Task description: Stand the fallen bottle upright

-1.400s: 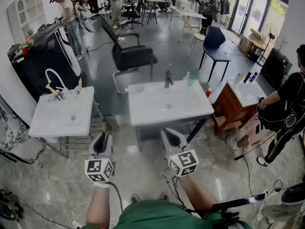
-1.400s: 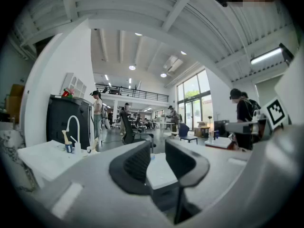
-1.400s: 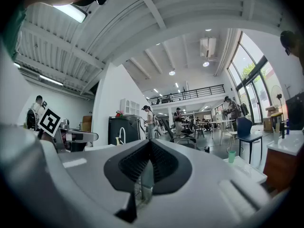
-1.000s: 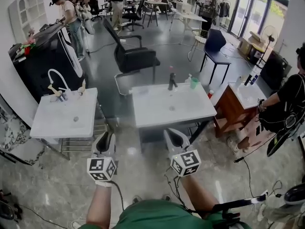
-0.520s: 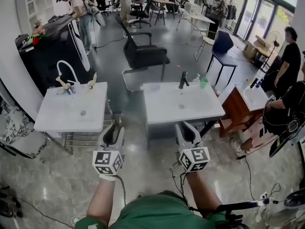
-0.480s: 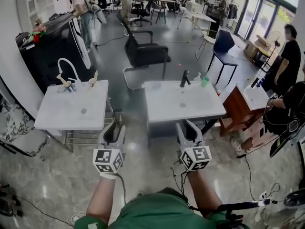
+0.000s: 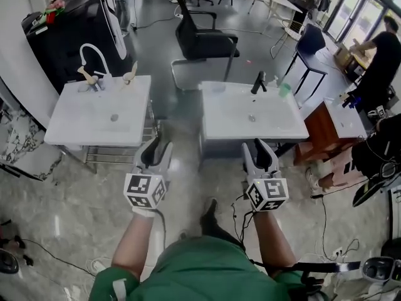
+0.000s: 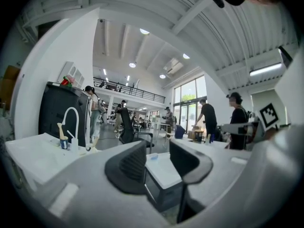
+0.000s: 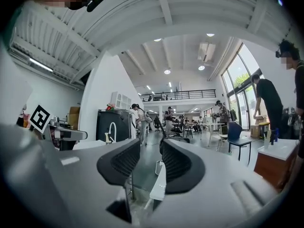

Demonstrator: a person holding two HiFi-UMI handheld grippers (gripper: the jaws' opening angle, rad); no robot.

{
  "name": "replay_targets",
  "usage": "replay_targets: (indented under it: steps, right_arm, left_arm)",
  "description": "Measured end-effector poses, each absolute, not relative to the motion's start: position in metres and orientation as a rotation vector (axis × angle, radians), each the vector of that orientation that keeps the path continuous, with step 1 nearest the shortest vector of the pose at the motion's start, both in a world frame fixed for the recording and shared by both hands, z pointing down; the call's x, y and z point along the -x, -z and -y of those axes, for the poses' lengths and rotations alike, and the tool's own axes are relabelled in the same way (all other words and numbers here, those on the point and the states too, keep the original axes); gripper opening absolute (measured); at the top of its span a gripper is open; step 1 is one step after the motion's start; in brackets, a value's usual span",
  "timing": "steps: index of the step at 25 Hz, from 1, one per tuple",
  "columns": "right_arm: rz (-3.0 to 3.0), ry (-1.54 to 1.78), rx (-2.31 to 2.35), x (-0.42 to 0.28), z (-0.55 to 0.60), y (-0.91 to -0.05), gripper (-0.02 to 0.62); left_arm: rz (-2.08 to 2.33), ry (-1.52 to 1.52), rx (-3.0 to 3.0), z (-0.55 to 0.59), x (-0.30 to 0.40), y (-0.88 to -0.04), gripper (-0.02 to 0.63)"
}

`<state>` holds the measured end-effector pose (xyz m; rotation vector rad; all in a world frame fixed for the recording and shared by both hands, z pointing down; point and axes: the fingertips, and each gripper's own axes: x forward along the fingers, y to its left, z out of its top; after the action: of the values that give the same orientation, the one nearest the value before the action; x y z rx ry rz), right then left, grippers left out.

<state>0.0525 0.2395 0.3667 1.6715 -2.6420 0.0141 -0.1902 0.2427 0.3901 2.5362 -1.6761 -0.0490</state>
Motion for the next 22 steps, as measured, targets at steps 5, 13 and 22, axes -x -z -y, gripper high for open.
replay_targets:
  steps: [5,13,22]
  right_arm:
    - [2.68,-0.065,-1.62,-0.049,-0.192,-0.38,0.129]
    - [2.78,-0.097,-1.476,-0.057,-0.089,-0.396,0.129]
    - [2.846,-0.158,-1.358,-0.081,0.001,-0.406,0.129]
  left_arm:
    - [1.709,-0.002,-2.517,-0.208,0.189,-0.397,0.152]
    - [1.795,-0.057,-2.439,-0.119,0.171,-0.403,0.152]
    - [1.85,-0.127,-2.378,-0.034,0.13,-0.405,0.152]
